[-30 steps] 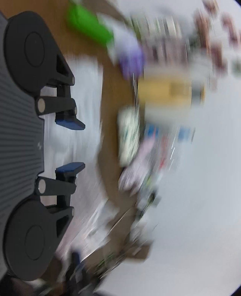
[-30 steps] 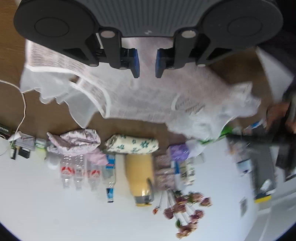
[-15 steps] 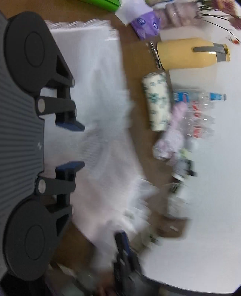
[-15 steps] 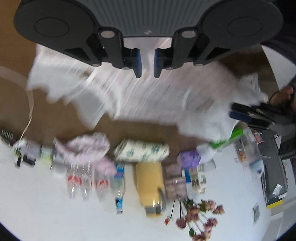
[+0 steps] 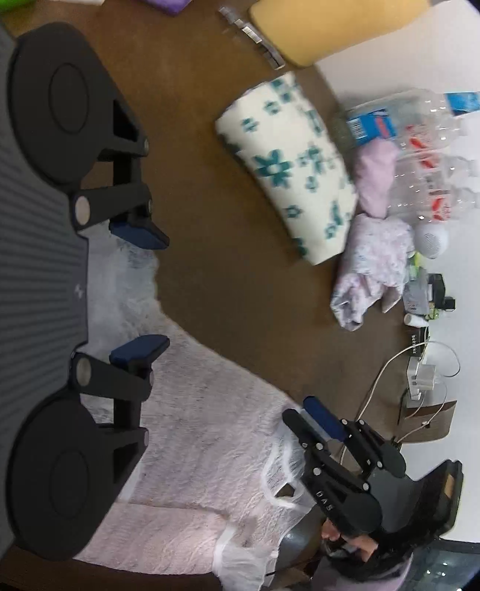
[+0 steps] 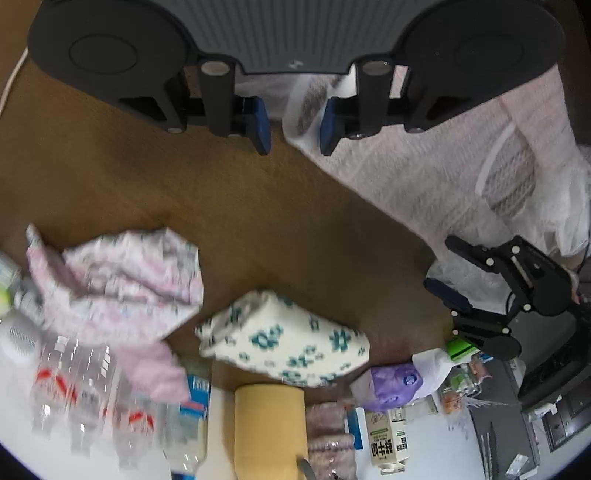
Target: Fold clothes
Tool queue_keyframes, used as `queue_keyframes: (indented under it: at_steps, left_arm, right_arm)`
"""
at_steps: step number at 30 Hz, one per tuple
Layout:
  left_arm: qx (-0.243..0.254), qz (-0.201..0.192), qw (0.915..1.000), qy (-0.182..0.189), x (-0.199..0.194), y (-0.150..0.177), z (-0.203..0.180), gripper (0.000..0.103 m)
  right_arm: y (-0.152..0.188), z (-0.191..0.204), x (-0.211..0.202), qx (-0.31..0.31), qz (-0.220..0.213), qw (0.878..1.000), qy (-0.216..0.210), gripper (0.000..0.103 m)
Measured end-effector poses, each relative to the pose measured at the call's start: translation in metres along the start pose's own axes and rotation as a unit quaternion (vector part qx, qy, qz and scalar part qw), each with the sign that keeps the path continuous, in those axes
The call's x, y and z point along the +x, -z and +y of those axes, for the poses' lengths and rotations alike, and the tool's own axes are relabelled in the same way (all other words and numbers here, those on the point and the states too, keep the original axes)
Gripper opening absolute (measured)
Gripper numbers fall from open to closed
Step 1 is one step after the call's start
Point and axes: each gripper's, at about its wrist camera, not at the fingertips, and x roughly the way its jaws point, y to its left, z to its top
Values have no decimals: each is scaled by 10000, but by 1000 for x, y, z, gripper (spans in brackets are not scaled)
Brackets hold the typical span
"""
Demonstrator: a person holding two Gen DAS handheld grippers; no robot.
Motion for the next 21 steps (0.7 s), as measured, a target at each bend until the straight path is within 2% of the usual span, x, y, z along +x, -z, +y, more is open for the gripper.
queue_keyframes:
  at_steps: [1,2,3,5,7,10,11,12,14,18,19,21]
  left_arm:
    - [8,-59,10000,25,-1,4,2,51]
    - [-19,-76,10000,51,-2,6,4,50]
    - [-20,-64,10000,57,-3,6,5,49]
    - [99,-58,9999,32,-5,4,1,33]
    - [274,-73,9996,-97,-6,1,-5,31]
    - [443,-118,9985,-310,-12,6,-17,31]
    - [517,-120,9979,-377,-15,9,-21,31]
    - [597,-140,9973,-407,-18,13,-26,31]
    - [762,-157,9958,-480,-24,21,-34,52]
    - [1132,-248,9907,-711,-37,27,-42,53]
    - [1218,-282,9895,-722,-40,27,-43,54]
    - [1354,-241,9886,-607,-35,25,-40,62]
  right_arm:
    - [5,-2,-1,-32,-56,10000,-73,22]
    - [8,-2,-2,-50,-109,9999,-114,12]
    - [10,-1,-3,-52,-166,9998,-102,8]
    - [11,13,-10,-423,-431,9982,46,6]
    - [12,32,-22,-929,-736,9927,239,6]
    - [33,76,-60,-1879,-1185,9746,266,5]
    - [41,87,-63,-2050,-1176,9712,299,5]
    - [50,96,-61,-2155,-1097,9697,349,4]
    - [68,115,-58,-2362,-937,9661,450,3]
    - [103,152,-52,-2772,-615,9566,649,0]
    - [105,153,-53,-2738,-620,9575,663,0]
    - [102,149,-57,-2620,-684,9605,647,0]
